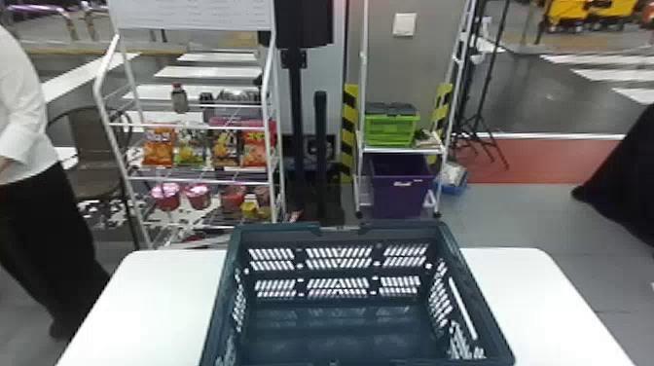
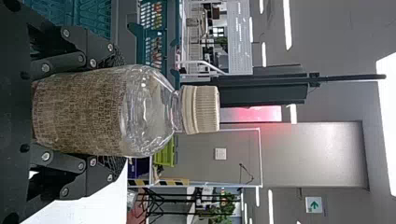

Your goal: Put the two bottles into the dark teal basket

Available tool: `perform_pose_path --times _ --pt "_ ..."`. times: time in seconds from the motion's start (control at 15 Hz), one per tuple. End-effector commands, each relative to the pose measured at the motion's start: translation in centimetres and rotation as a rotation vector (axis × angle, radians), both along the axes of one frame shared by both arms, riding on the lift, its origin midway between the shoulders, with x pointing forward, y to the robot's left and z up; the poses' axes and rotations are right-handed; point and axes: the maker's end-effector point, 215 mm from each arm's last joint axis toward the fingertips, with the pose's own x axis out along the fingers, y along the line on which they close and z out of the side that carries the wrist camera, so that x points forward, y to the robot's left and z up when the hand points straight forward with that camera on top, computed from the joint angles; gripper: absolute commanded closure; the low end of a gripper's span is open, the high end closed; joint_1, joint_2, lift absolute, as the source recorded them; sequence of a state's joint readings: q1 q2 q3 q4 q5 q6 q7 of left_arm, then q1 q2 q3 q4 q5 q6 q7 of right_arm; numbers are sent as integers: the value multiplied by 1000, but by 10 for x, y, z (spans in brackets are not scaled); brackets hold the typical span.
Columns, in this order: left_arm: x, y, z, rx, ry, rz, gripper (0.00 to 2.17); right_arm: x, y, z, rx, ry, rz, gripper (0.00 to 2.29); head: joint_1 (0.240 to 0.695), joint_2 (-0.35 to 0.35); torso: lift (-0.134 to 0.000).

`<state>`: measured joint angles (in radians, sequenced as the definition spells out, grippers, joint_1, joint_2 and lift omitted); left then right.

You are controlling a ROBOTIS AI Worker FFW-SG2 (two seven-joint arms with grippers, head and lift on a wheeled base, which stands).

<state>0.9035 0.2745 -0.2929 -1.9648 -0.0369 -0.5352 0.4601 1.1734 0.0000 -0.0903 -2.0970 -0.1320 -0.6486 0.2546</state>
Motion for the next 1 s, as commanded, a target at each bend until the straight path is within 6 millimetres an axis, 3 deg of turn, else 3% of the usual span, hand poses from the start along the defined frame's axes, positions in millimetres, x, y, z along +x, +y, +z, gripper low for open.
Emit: perform_pose_path --times 0.0,0.73,0.93 --pt "1 2 -1 2 0 2 2152 1 0 0 1 1 -1 1727 499 0 0" --pt "3 3 -1 1 -1 1 2152 1 -4 2 -9 1 -4 1727 499 0 0" --pt "2 3 -3 3 2 1 2152 5 -5 14 -16 -24 -4 1727 499 0 0"
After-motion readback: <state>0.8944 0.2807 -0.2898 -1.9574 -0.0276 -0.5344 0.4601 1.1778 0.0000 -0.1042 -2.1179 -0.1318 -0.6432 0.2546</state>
